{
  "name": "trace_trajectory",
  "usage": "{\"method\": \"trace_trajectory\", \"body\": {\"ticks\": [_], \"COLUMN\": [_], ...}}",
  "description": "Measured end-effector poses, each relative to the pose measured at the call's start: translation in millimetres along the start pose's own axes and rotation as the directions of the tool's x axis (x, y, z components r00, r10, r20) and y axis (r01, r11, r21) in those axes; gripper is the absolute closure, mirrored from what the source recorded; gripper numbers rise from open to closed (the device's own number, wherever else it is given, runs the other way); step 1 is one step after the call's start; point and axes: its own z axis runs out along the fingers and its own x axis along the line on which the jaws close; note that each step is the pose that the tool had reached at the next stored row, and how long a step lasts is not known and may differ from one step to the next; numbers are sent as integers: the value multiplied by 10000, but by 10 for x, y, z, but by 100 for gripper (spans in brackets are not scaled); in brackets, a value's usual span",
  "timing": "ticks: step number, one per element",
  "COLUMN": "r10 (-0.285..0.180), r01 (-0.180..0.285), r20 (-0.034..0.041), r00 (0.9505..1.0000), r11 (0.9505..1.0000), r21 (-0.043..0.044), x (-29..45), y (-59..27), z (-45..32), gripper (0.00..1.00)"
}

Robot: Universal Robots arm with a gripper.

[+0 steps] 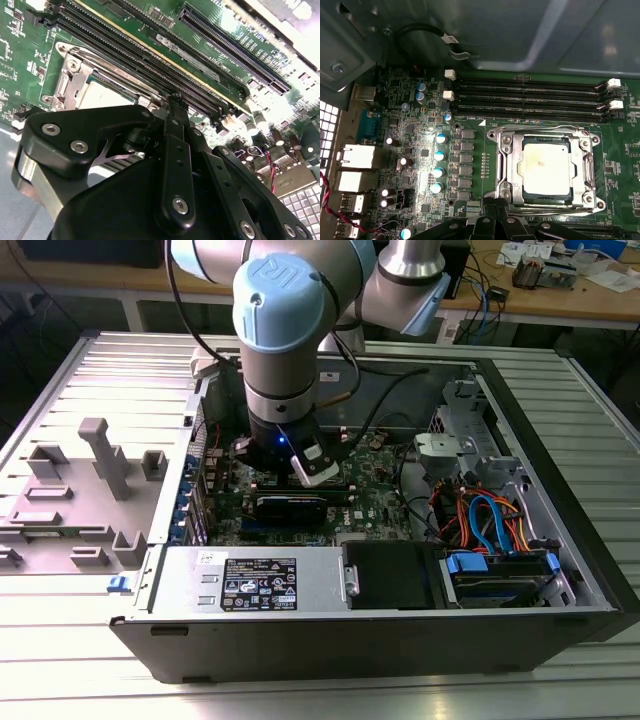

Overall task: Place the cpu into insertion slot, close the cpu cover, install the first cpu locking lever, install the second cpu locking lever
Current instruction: 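Install the second cpu locking lever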

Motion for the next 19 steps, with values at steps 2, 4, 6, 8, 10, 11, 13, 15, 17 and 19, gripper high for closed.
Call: {"method": "trace_trajectory", "body": {"ticks": [2, 4, 6, 8, 10, 11, 13, 15, 17, 19], "r10": [1, 0, 2, 2, 3, 2, 2, 3, 2, 3], "r01": [-1, 0, -2, -2, -3, -2, -2, -3, -2, -3], "r20": [2, 1, 1, 0, -4, -3, -5, -2, -2, -7], "r00": [10000, 10000, 10000, 10000, 10000, 10000, 10000, 10000, 10000, 10000], "r11": [10000, 10000, 10000, 10000, 10000, 10000, 10000, 10000, 10000, 10000], "r21": [-18, -29, -38, -41, -40, -49, -60, -80, -95, -93], "x": [5, 10, 17, 22, 25, 32, 40, 49, 53, 54], "y": [4, 7, 13, 20, 32, 38, 41, 46, 54, 54], "z": [4, 6, 8, 15, 26, 33, 36, 42, 50, 50], "gripper": [89, 89, 89, 89, 89, 89, 89, 89, 89, 89]}}
